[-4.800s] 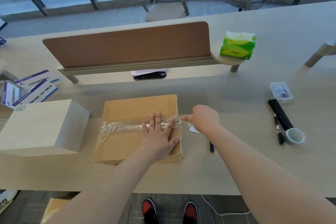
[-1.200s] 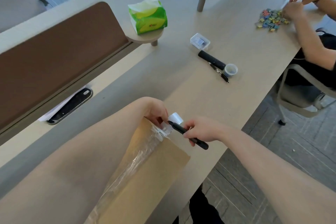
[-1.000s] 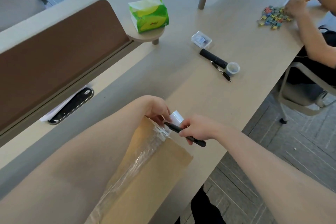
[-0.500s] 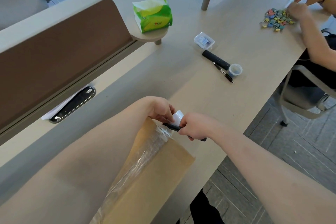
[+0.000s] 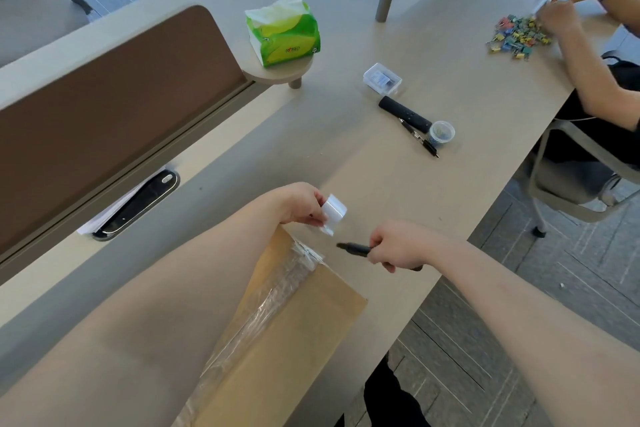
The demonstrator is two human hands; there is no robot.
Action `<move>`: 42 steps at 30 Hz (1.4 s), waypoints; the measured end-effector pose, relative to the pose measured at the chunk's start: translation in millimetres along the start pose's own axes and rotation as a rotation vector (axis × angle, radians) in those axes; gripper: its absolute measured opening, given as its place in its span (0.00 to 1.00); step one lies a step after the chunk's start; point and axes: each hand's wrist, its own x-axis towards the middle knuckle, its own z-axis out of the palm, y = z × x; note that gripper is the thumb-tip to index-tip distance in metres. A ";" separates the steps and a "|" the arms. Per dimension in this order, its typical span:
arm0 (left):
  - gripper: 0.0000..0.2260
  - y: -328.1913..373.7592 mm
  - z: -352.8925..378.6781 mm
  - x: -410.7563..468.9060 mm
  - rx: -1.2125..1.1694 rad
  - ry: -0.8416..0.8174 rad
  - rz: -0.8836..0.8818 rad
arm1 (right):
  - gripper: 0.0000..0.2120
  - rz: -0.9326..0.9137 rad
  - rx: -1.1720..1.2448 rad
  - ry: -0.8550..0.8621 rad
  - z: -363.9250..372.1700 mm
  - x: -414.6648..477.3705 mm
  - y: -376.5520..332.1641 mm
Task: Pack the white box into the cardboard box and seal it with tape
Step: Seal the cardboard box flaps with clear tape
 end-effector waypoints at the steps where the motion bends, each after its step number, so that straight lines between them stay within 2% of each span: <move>1: 0.06 2.9 -2.0 -3.0 -0.011 0.053 0.038 | 0.07 -0.001 0.082 0.012 -0.2 -1.2 -1.9; 4: 0.05 14.0 -11.7 -13.0 -0.086 0.182 0.139 | 0.07 -0.003 0.243 0.027 5.6 -1.5 -15.3; 7: 0.09 27.5 -18.2 -31.9 -0.134 0.257 0.200 | 0.07 -0.045 0.273 0.129 20.1 3.6 -34.7; 10: 0.09 38.1 -22.6 -56.5 -0.136 0.329 0.259 | 0.06 -0.072 0.432 0.206 27.8 6.6 -59.5; 16: 0.08 34.8 -29.6 -91.5 -0.192 0.431 0.314 | 0.16 -0.080 0.432 0.305 51.3 22.4 -84.4; 21: 0.08 23.9 -28.6 -110.4 -0.293 0.455 0.327 | 0.16 -0.065 0.524 0.261 58.6 29.5 -77.3; 31: 0.07 10.1 -20.0 -118.4 -0.307 0.472 0.296 | 0.26 -0.011 0.491 0.187 60.2 16.5 -72.8; 34: 0.07 7.8 -15.5 -119.1 -0.314 0.478 0.289 | 0.24 -0.004 0.555 0.278 67.6 17.3 -69.6; 37: 0.07 6.2 -12.0 -120.3 -0.331 0.475 0.294 | 0.22 0.006 0.521 0.366 72.2 19.4 -71.0; 42: 0.07 -2.2 -11.7 -122.1 -0.374 0.459 0.304 | 0.23 0.007 0.439 0.405 71.2 15.3 -74.4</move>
